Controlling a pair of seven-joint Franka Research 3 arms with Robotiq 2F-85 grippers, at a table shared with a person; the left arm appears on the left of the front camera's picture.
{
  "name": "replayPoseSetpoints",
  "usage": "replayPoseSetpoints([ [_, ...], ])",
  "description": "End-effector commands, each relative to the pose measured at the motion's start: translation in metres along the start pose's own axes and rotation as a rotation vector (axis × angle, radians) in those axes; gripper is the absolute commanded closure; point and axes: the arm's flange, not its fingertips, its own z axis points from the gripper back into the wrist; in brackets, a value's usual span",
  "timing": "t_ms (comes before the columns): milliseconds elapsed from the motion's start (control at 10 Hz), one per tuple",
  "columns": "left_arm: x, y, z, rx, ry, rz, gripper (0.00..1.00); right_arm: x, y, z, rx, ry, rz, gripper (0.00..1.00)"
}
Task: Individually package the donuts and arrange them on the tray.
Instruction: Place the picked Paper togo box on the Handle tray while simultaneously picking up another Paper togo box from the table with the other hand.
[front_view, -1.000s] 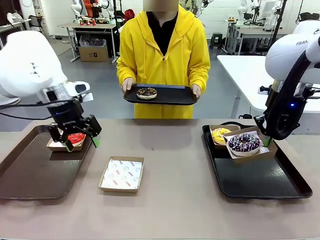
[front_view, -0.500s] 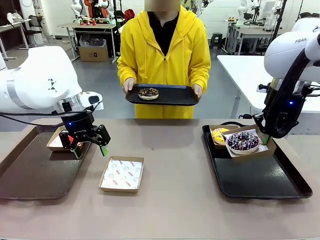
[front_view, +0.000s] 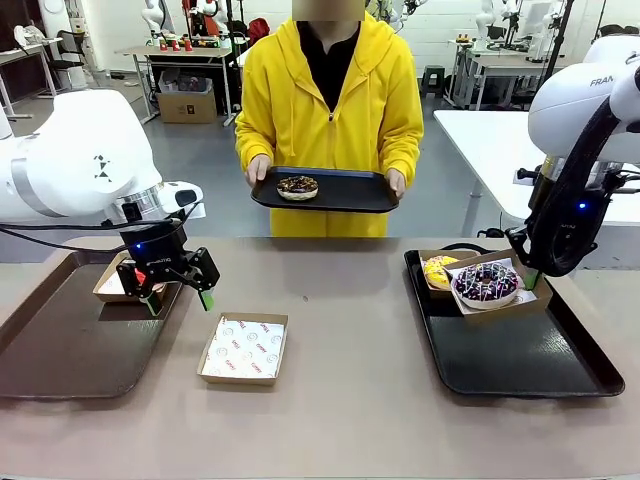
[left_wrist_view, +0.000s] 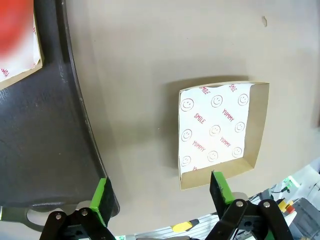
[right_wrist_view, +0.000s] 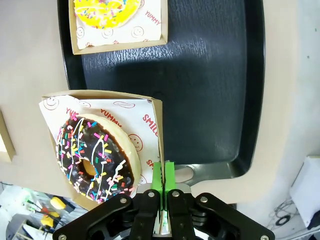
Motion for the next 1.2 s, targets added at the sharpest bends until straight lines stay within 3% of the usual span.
replayPoseSetpoints([
  [0, -0.002, -0.001, 0.003, -0.009, 0.003, -0.001, 0.0, 0.0, 0.001, 0.003, 0.002, 0.005, 0.003, 0.98],
  [400, 0.003, -0.005, -0.001, -0.008, -0.044, -0.001, 0.0, -0.005, -0.008, -0.008, -0.004, -0.023, -0.001, 0.98],
  [900, 0.015, -0.038, -0.038, 0.162, -0.107, 0.036, 0.0, -0.007, -0.03, -0.026, -0.031, -0.053, -0.027, 0.98],
  [1100, 0.012, -0.043, -0.047, 0.168, -0.103, 0.055, 0.0, -0.003, -0.032, -0.035, -0.033, -0.063, -0.002, 0.98],
])
